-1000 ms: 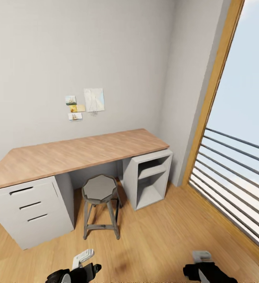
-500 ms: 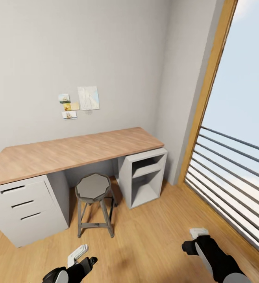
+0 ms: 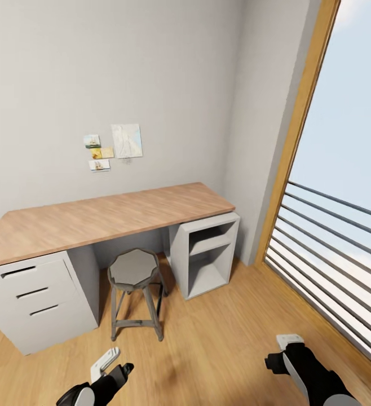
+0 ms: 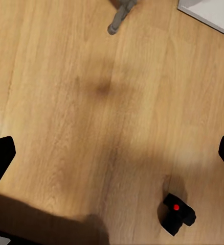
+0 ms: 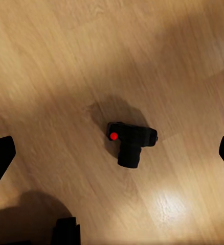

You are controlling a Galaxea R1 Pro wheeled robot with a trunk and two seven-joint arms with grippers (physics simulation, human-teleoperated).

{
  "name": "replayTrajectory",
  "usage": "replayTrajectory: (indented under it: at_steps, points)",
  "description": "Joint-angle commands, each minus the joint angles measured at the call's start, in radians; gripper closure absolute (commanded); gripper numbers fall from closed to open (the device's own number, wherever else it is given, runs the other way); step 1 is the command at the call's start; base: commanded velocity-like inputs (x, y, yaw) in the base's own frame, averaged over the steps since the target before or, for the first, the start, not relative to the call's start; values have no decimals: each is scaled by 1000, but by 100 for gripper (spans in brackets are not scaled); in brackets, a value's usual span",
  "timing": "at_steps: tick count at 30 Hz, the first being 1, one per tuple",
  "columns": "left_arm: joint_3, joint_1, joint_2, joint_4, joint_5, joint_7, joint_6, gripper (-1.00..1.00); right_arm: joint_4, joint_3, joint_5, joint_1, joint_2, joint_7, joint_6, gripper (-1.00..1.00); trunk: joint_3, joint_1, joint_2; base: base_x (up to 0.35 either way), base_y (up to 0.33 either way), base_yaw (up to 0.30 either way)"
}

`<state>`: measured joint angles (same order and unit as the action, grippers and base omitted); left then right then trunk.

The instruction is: Attach the digital camera to the camera tripod in the bedroom.

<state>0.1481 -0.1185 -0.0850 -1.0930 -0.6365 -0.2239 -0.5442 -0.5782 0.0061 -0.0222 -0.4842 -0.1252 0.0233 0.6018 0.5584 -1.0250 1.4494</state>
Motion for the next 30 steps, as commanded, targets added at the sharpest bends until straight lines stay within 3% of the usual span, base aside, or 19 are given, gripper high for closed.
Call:
replayTrajectory:
  at_steps: [1, 23, 30]
  points:
    - [2, 0, -1, -2, -11, -8, 1, -100, -2, 1, -2, 0, 0, 1, 5, -100, 1, 0, 1, 0, 0, 0]
    - [2, 0, -1, -2, -11, -8, 27, -100, -2, 1, -2, 0, 0, 1, 5, -100, 1, 0, 1, 0, 0, 0]
    - [-6, 11, 0, -3, -8, -6, 28, -100, -32, 12, 0, 17, 17, -7, 6, -100, 1, 0, 1, 0, 0, 0]
